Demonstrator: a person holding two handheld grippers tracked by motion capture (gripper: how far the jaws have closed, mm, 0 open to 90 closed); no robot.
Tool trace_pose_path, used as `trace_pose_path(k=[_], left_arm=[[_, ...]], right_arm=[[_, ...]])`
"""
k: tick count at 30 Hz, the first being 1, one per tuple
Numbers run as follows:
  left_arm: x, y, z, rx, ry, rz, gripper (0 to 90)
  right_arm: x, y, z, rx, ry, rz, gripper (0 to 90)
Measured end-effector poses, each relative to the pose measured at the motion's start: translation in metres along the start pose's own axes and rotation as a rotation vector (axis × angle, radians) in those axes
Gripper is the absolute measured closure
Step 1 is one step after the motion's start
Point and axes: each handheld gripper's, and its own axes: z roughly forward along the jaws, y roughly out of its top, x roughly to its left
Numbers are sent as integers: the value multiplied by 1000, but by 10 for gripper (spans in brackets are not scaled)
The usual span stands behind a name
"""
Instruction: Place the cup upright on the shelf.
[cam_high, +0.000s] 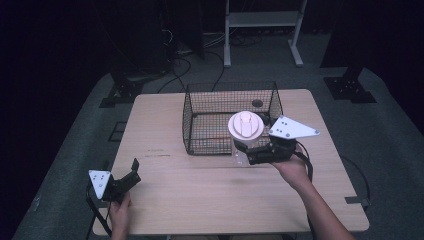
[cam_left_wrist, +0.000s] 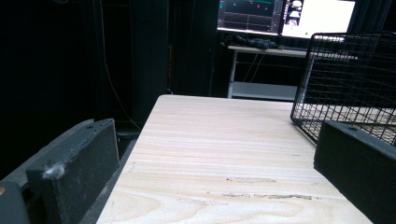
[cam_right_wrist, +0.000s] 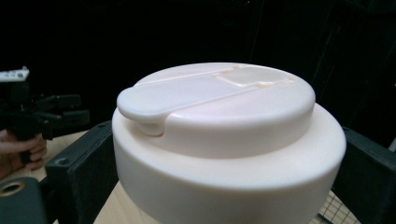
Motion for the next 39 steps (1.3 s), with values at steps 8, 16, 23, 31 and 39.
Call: trace_pose_path(k=[8, 16, 23, 31, 39], left_arm=[[1, 0, 0, 1, 0, -12, 0], [0, 0, 0, 2, -1, -6, 0], [0, 0, 0, 1, -2, -7, 0], [0, 0, 1, 4, -2, -3, 0], [-1, 0, 0, 4, -1, 0, 0]], right_arm=[[-17, 26, 12, -1, -21, -15, 42], [-33, 38, 28, 3, -43, -13, 42], [-45, 43, 51, 23, -48, -17, 42], [-54, 48, 74, 21, -42, -16, 42], [-64, 42, 96, 25, -39, -6, 42]])
